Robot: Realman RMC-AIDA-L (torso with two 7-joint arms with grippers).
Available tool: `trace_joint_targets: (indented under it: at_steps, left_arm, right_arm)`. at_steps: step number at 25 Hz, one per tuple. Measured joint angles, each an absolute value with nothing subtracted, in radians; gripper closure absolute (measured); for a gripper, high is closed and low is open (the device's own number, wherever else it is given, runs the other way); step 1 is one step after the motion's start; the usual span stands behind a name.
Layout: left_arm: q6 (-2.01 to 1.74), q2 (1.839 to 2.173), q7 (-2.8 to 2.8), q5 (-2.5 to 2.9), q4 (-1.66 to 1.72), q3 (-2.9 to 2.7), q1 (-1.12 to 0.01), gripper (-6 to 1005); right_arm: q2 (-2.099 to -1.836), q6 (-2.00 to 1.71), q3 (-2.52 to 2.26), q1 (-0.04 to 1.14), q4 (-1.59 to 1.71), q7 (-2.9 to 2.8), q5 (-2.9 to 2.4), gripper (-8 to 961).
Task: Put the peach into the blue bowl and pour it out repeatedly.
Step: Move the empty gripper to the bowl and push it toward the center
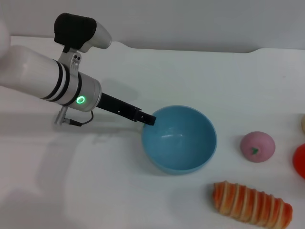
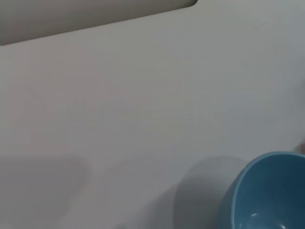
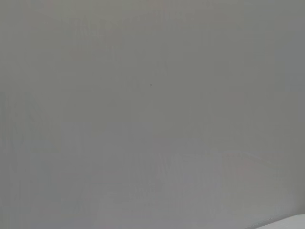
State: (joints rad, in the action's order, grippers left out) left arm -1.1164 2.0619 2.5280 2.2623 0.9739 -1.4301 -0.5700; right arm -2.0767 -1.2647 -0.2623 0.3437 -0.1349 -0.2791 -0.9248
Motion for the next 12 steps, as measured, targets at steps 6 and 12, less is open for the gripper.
trace_joint_targets:
  at_steps: [6, 12]
  left_arm:
    - [-1.084, 2.065, 2.521, 2.219, 0.925, -1.462, -0.581, 172]
    - [-1.026, 2.065, 2.528, 2.208, 0.853, -1.519, -0.613, 173]
  right_arm:
    - [-2.077, -1.262, -0.262, 0.345, -0.135, -0.279, -0.925, 332]
    - [-2.077, -1.262, -0.263, 0.347, -0.135, -0.279, -0.927, 332]
